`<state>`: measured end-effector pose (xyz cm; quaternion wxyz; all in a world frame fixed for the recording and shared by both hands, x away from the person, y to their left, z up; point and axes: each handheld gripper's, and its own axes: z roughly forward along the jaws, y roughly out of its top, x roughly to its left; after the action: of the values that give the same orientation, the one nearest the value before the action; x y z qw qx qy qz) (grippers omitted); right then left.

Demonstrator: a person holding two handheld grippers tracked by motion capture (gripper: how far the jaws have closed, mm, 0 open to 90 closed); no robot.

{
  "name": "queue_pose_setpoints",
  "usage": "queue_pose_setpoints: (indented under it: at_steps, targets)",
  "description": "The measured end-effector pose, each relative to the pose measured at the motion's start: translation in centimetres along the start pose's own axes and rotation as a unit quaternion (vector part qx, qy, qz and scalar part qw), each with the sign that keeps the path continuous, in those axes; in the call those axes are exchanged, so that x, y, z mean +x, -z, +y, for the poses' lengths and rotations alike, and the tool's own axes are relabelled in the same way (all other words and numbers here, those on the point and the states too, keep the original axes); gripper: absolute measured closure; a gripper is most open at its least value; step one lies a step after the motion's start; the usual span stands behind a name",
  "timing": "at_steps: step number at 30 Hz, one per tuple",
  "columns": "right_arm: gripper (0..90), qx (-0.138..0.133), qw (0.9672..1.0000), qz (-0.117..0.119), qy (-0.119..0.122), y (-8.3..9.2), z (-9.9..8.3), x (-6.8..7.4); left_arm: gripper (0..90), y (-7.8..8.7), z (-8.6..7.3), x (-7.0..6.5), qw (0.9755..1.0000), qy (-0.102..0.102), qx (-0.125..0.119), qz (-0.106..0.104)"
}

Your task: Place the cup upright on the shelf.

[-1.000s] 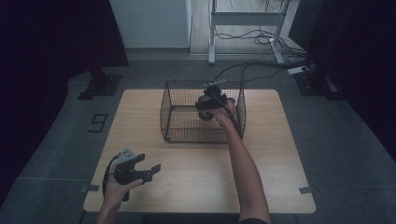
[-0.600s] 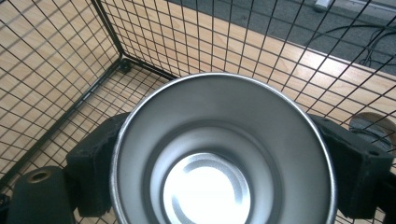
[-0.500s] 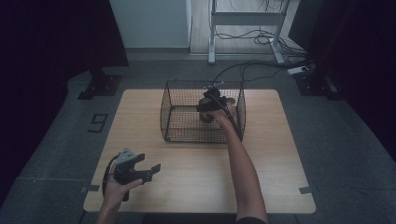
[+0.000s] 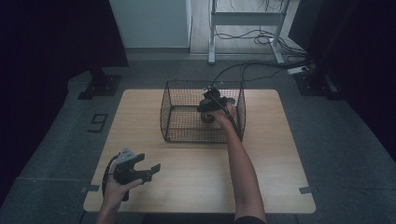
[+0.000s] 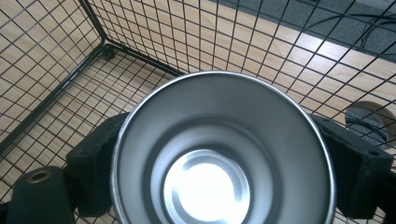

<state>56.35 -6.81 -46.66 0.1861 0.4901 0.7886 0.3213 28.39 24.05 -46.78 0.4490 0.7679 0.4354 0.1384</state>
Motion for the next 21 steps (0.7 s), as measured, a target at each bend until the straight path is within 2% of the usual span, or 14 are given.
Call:
queue_pose_setpoints:
  at_steps: [10, 21]
  targets:
    - [13.0, 0.014, 0.9999, -0.005, 0.005, -0.5, -0.1, 0.0, 16.3, 0.2, 0.0, 0.2, 1.0, 0.002, -0.002, 0.001]
    - [12.7, 0.042, 0.9988, -0.014, 0.022, -1.1, -0.3, 0.0, 16.3, 0.5, 0.0, 0.4, 1.0, 0.006, -0.005, 0.004]
